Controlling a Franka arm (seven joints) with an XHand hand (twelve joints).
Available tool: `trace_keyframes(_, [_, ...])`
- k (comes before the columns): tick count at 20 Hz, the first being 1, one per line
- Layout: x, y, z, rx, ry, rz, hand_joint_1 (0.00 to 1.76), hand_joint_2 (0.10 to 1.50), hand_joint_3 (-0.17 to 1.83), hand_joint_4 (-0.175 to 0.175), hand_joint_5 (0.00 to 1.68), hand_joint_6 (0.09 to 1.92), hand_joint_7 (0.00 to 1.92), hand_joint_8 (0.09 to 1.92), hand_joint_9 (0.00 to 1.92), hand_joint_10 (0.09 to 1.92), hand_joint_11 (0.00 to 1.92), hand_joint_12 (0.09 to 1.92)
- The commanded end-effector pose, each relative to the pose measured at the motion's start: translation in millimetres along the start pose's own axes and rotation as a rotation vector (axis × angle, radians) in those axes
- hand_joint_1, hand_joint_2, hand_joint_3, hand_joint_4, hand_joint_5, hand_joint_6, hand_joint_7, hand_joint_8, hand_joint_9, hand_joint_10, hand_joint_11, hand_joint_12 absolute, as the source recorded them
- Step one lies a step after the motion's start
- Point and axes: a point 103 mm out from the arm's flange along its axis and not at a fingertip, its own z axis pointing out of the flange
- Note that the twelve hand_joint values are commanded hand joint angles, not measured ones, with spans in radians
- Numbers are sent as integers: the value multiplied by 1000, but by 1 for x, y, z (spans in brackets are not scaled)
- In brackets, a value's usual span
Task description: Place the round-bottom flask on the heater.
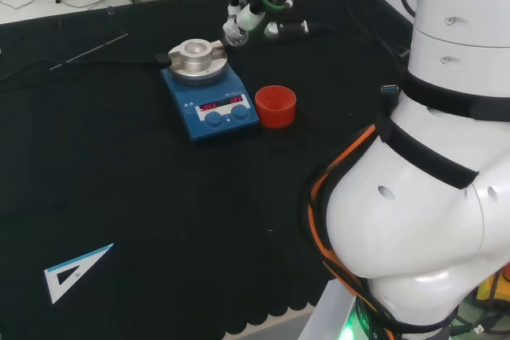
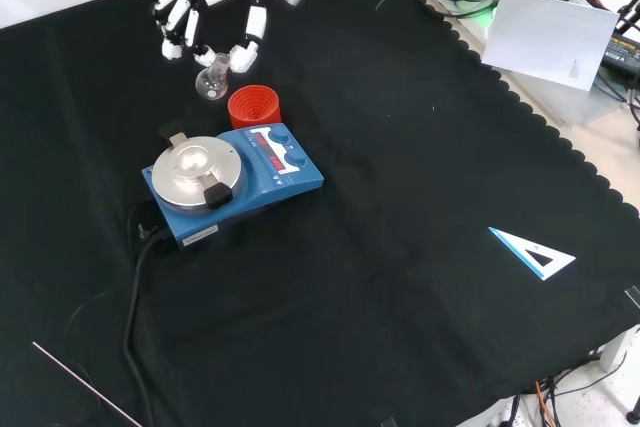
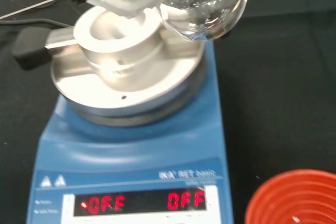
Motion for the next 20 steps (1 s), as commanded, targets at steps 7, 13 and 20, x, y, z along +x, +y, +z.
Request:
trace_keyframes(7, [64, 42, 12, 46, -30, -52, 1035, 737, 773, 175, 1006, 1184, 408, 533, 554, 546, 183, 1330])
trace_keyframes(13, [40, 58, 2, 71, 18, -76, 1036, 734, 776, 175, 1007, 1184, 406, 534, 554, 547, 191, 1330])
trace_keyframes(20, [38, 69, 7, 85, 16, -78, 1037, 731, 781, 175, 1009, 1183, 404, 535, 554, 548, 196, 1328])
